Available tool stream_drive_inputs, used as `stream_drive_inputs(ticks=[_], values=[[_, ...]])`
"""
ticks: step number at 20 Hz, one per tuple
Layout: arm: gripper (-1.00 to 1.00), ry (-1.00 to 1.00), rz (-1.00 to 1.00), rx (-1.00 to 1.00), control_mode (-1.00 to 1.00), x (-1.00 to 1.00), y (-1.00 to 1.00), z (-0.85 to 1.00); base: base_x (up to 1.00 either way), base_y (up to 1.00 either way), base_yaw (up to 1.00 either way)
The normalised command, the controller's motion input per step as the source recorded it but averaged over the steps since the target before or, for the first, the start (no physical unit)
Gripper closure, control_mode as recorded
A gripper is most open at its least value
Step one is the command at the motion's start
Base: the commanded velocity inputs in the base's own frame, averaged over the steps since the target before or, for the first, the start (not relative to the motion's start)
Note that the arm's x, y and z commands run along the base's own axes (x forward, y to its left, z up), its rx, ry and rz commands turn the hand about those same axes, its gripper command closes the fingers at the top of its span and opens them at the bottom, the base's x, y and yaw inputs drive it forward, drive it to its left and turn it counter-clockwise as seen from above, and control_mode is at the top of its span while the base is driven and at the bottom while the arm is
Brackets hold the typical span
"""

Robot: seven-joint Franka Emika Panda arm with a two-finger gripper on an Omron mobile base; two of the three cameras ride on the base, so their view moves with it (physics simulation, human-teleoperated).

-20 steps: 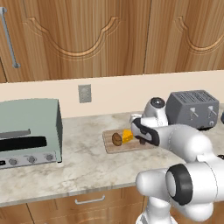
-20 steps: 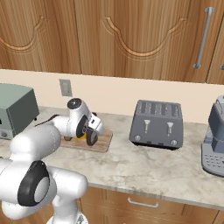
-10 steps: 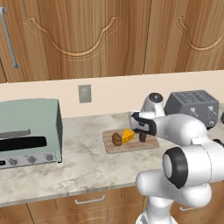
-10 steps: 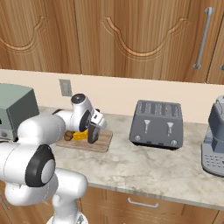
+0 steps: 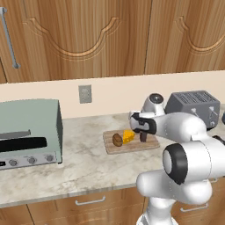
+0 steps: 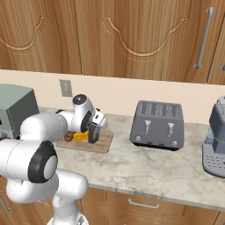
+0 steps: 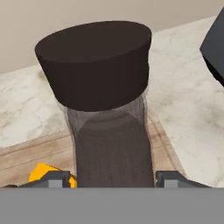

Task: Retrieve the reheated potato from the microwave, then place the potato, cheese, and condiment on the cutting board.

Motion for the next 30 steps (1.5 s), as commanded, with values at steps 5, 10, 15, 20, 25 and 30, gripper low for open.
stream_drive_inputs(ticks=[5,10,15,20,25,30], values=[[-1.00,-0.09,0.00,0.00,-1.00,-0.13,0.00,-0.13,0.00,0.00,0.00],[-1.00,-0.02,0.00,0.00,-1.00,-0.18,0.00,-0.01,0.00,0.00,0.00],[-1.00,0.00,0.00,0.00,-1.00,-0.21,0.01,0.00,0.00,0.00,0.00],[-1.00,0.00,0.00,0.00,-1.00,-0.27,0.00,0.02,0.00,0.00,0.00],[-1.00,0.00,0.00,0.00,-1.00,-0.24,0.00,0.01,0.00,0.00,0.00],[-1.00,0.00,0.00,0.00,-1.00,-0.29,-0.02,0.04,0.00,0.00,0.00]])
